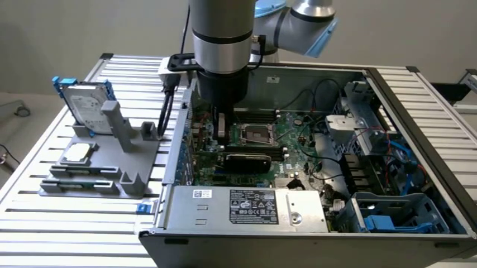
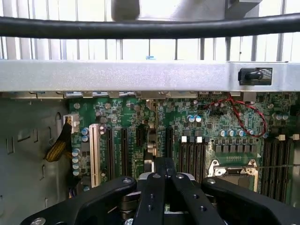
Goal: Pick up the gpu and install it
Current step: 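Press down on the gpu until it lock into place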
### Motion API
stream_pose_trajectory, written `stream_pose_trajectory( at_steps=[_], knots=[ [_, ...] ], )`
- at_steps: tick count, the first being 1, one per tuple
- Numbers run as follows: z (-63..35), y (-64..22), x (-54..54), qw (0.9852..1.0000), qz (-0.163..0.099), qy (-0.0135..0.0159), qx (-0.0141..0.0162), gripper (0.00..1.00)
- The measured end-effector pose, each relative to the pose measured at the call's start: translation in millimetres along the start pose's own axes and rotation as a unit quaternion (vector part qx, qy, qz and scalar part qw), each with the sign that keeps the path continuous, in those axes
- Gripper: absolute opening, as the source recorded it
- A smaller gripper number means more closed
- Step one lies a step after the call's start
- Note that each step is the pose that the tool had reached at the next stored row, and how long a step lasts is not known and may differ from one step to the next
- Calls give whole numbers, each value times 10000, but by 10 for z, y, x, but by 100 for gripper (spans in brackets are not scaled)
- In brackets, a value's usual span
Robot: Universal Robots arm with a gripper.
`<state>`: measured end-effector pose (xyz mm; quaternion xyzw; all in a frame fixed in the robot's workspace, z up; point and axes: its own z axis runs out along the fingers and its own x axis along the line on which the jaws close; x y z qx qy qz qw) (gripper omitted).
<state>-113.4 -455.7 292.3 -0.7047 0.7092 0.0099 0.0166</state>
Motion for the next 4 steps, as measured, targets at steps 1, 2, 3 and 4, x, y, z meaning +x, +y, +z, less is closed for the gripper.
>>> stream_pose_trajectory(
  at_steps=[1,2,3,4],
  knots=[
    [0,0,0,10000,0,0,0,11],
    [0,0,0,10000,0,0,0,11],
    [0,0,0,10000,0,0,0,11],
    [0,0,0,10000,0,0,0,11]
  ],
)
